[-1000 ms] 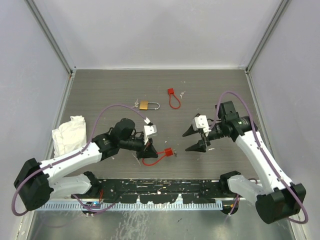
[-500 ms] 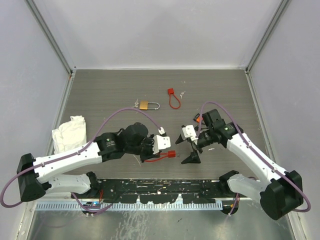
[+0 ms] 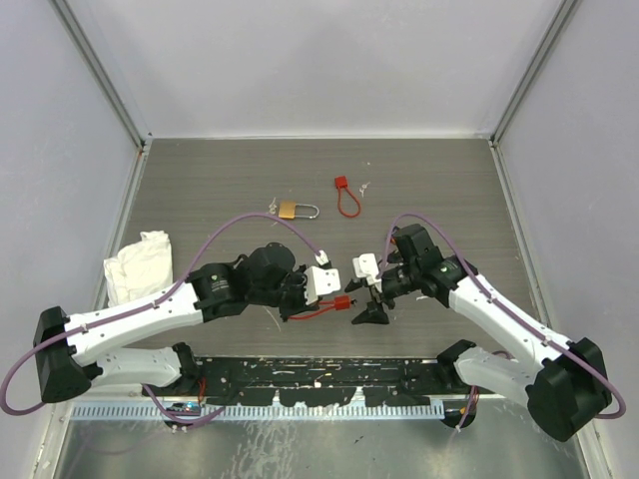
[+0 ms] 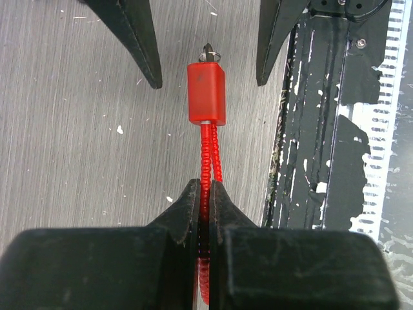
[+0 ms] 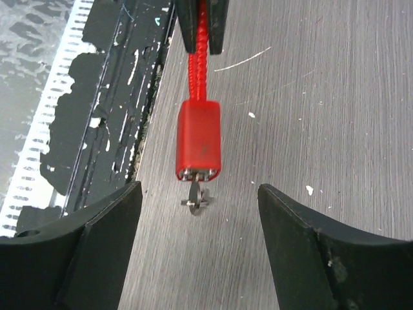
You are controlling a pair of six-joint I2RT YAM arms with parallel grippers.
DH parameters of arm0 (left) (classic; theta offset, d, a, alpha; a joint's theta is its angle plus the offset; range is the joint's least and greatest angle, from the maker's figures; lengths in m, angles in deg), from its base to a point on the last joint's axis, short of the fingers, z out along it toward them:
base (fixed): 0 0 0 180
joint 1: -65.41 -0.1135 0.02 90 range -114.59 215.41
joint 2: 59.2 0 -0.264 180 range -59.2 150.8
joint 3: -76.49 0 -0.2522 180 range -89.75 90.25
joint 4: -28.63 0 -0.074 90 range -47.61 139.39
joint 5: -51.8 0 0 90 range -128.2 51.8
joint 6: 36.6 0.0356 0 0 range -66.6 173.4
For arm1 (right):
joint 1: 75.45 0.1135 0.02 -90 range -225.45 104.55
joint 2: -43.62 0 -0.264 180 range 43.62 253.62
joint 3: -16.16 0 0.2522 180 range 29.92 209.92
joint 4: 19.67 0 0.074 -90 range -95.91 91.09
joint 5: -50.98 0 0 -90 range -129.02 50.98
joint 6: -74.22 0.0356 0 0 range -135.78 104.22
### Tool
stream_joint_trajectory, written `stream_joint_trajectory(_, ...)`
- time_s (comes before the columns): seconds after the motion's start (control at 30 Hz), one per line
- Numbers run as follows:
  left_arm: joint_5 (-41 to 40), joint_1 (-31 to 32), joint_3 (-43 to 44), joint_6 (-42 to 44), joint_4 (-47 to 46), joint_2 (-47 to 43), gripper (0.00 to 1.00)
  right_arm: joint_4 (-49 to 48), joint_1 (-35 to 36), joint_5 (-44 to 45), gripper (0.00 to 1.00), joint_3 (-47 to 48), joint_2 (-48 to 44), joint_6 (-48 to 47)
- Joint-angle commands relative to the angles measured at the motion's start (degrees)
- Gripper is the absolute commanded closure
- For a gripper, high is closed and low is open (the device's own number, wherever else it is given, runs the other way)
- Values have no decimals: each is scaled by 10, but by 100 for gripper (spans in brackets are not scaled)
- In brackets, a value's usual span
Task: Lock with the key
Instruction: Lock the lock.
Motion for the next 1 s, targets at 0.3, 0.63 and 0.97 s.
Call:
stream_joint_trajectory(0.3, 13, 4, 22, -10, -39, -28, 100, -42, 53, 63, 55, 25, 25, 26)
stream_joint_trajectory(0.63, 10, 4, 21, -11, -29, -25, 100, -30, 60, 75, 63, 40, 23, 30)
stream_joint_trajectory(0.97, 2, 4, 21, -7, -16, -25, 100, 30, 67, 82, 99, 63, 44, -6)
